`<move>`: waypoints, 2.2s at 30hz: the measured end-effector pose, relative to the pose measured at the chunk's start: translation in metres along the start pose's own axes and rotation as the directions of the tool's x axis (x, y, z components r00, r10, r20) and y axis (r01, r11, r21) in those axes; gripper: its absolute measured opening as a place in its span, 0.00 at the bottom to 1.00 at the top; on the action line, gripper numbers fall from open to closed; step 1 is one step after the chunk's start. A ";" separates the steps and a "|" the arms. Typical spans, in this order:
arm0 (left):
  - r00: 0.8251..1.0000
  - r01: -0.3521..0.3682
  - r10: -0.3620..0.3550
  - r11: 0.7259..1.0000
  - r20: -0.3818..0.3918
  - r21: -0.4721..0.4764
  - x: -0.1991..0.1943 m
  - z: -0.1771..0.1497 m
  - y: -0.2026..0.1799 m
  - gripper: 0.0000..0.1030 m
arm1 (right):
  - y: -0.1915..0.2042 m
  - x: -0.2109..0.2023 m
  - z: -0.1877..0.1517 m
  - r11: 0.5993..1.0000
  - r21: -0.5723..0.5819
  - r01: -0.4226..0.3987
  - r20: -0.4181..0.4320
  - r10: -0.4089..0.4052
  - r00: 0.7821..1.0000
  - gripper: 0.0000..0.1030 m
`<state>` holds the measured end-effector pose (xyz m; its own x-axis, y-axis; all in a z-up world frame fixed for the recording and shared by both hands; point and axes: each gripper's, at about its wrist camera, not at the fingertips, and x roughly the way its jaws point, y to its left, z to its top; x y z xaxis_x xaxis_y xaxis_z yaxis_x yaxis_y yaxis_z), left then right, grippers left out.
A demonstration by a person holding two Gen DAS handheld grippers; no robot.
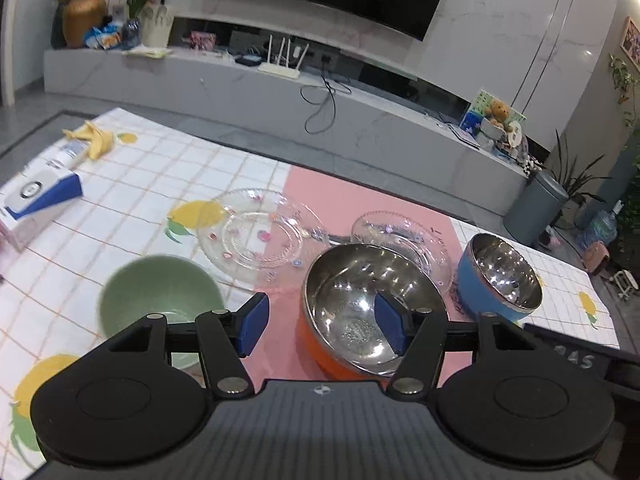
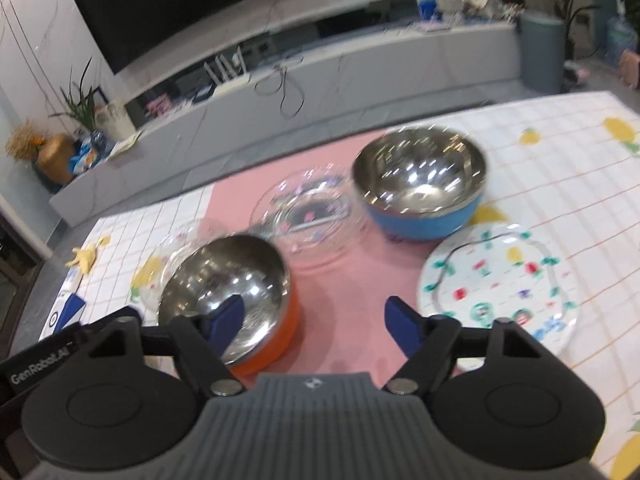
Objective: Organize plates and bowls
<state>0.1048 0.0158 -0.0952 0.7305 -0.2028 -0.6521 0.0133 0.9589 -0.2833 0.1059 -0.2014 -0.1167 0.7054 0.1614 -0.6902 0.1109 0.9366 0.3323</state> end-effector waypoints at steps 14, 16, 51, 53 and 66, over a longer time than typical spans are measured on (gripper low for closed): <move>0.994 0.041 -0.052 0.993 -0.092 -0.112 0.033 0.002 0.010 0.22 | 0.017 0.036 -0.003 1.000 -0.003 -0.027 -0.108 0.027 0.994 0.26; 0.995 0.031 -0.041 0.993 -0.088 -0.112 0.033 0.002 0.010 0.18 | 0.019 0.039 -0.003 0.999 0.003 -0.039 -0.123 0.039 0.992 0.18; 0.997 0.053 -0.065 0.978 -0.051 -0.200 -0.019 -0.017 0.032 0.34 | 0.013 -0.011 -0.028 0.996 0.038 -0.082 -0.141 0.086 0.986 0.41; 0.996 0.044 -0.058 0.977 -0.064 -0.210 -0.010 -0.016 0.033 0.35 | 0.014 -0.004 -0.025 0.997 0.037 -0.072 -0.147 0.077 0.986 0.41; 0.992 -0.016 -0.012 0.975 -0.122 -0.222 0.031 -0.017 0.039 0.35 | 0.015 0.036 -0.019 0.999 0.039 -0.036 -0.180 0.042 0.983 0.36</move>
<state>0.1163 0.0433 -0.1386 0.6418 -0.2364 -0.7295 -0.1499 0.8943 -0.4217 0.1200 -0.1758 -0.1486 0.5717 0.2543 -0.7801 0.1124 0.9175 0.3815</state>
